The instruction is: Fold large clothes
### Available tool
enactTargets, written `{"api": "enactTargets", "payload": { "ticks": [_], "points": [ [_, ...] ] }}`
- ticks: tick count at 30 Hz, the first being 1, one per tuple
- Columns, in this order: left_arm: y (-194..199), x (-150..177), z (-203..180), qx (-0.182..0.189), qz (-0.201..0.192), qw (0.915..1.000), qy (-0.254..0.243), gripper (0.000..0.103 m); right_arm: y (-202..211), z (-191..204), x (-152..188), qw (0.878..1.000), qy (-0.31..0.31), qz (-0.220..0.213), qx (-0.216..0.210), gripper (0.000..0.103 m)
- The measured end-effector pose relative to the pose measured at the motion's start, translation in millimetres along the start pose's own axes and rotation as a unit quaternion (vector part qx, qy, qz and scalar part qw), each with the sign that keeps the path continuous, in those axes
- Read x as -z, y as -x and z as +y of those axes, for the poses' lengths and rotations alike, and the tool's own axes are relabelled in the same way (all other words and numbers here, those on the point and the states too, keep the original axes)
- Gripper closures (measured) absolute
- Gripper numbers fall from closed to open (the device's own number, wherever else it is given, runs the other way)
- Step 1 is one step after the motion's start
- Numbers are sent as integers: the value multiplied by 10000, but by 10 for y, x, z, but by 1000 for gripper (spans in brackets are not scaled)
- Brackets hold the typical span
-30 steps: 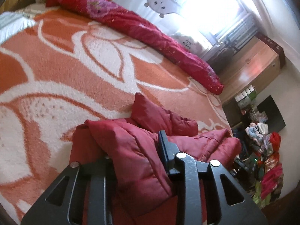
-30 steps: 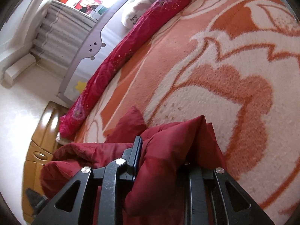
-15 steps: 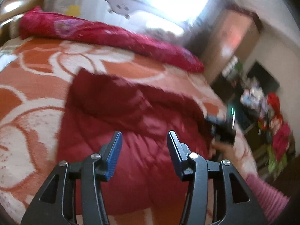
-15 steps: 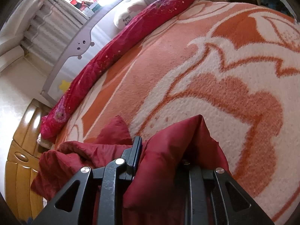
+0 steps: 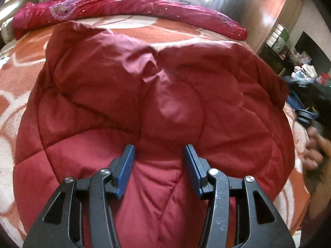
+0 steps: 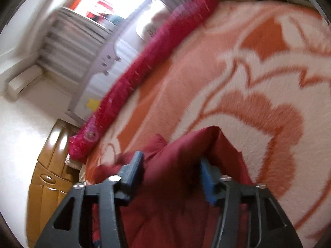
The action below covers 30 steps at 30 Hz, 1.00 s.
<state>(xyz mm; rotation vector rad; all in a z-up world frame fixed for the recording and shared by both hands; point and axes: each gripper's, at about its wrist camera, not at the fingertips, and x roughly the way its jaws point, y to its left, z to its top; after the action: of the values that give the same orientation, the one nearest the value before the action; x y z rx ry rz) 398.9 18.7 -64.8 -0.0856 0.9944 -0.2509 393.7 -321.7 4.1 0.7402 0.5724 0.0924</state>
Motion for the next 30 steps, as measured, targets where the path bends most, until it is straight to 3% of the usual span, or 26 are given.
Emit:
{"api": "enactTargets", "payload": {
  "ticks": [1, 3, 7, 8, 10, 14, 19, 30],
  "points": [
    [-9, -5, -11, -40, -12, 10000, -10, 55, 89, 152, 79, 9990, 440, -31, -39, 43],
    [-30, -15, -24, -93, -15, 10000, 9, 55, 39, 422, 261, 9918, 1225, 351, -92, 43],
    [-51, 25, -33, -133, 4, 9999, 18, 55, -383, 836, 713, 9557, 2657, 1255, 145, 43],
    [-46, 16, -23, -111, 21, 9999, 51, 55, -579, 879, 827, 9418, 2953, 1543, 437, 45],
    [8, 4, 2, -32, 26, 9999, 132, 55, -827, 830, 907, 9300, 3116, 1754, 853, 46],
    [186, -23, 213, -129, -170, 9992, 328, 55, -1089, 663, 760, 9383, 2734, 1815, 1092, 46],
    [56, -64, 648, -282, -44, 9957, 877, 72, -1278, 575, 643, 9456, 2316, 1933, 1215, 46],
    [-241, -138, 783, -246, 171, 9933, 1115, 72, -1401, 406, 604, 9524, 2068, 1948, 1104, 45]
  ]
}}
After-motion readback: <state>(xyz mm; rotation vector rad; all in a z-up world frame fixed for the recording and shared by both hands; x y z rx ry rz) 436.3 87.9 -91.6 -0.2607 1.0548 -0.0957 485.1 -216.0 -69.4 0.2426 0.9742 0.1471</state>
